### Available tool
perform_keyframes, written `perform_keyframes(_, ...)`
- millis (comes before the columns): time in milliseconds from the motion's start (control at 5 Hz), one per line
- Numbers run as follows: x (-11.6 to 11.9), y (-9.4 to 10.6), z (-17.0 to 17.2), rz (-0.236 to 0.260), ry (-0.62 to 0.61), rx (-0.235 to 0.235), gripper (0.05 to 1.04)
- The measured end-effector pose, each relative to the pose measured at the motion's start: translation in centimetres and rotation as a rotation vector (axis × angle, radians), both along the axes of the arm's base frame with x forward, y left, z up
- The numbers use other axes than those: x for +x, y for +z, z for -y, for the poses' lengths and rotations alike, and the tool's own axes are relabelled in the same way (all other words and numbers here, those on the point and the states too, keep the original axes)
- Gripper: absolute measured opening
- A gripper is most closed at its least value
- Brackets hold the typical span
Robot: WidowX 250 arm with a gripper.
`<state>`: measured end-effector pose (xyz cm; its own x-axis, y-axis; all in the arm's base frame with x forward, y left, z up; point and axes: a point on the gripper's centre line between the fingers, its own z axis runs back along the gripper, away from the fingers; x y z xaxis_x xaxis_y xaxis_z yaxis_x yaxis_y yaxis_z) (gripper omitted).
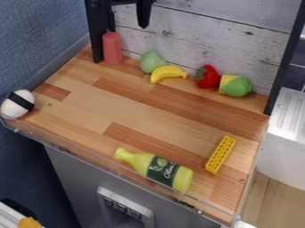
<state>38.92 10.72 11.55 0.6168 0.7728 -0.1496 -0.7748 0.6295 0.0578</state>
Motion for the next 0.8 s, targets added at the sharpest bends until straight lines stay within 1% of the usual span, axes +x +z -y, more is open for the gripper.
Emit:
perform_keyframes(200,0.4,-0.7,0.1,0.032,0.107,0.017,0.996)
perform_keyframes(400,0.7,-2.5,0.6,0.048,0.131,0.022,0.993)
perform_keyframes(600,0.6,-5.1,1.0,0.042,0.077,0.015,0.997)
perform_keyframes(800,0.5,-7.4,1.0,0.040,-0.028,0.006,0.998)
